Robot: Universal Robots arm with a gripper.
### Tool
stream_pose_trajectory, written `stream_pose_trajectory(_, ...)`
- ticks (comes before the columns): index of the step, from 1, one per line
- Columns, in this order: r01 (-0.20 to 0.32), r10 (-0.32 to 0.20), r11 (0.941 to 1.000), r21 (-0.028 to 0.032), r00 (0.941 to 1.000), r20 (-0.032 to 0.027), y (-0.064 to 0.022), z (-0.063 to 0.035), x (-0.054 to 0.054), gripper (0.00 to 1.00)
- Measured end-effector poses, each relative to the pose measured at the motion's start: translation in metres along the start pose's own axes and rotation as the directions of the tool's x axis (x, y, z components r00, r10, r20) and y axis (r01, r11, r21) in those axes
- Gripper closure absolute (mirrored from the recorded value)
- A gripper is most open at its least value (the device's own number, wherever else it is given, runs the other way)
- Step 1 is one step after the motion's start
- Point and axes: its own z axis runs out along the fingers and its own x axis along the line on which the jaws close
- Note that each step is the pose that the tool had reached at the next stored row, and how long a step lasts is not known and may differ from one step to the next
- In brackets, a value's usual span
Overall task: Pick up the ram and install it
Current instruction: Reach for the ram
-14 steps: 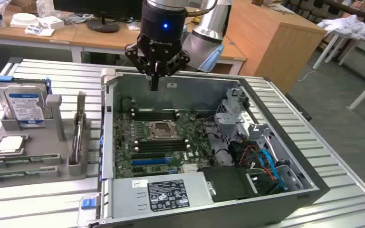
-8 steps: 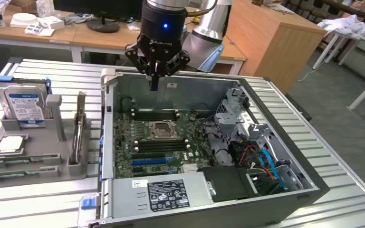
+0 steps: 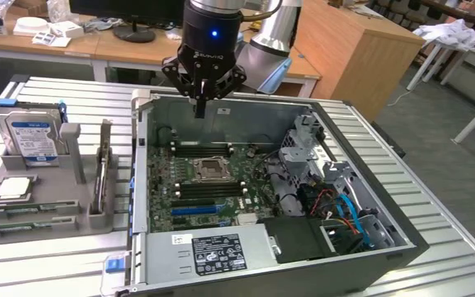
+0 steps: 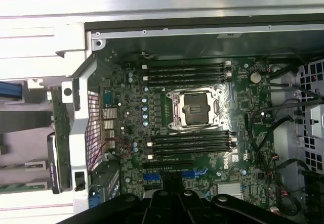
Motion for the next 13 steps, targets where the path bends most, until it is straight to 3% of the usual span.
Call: stream_pose_trajectory(13,0.000,0.000,1.0000,0.0001,1.0000,0.0000,-0.0017,-0.0005,0.024,0.89)
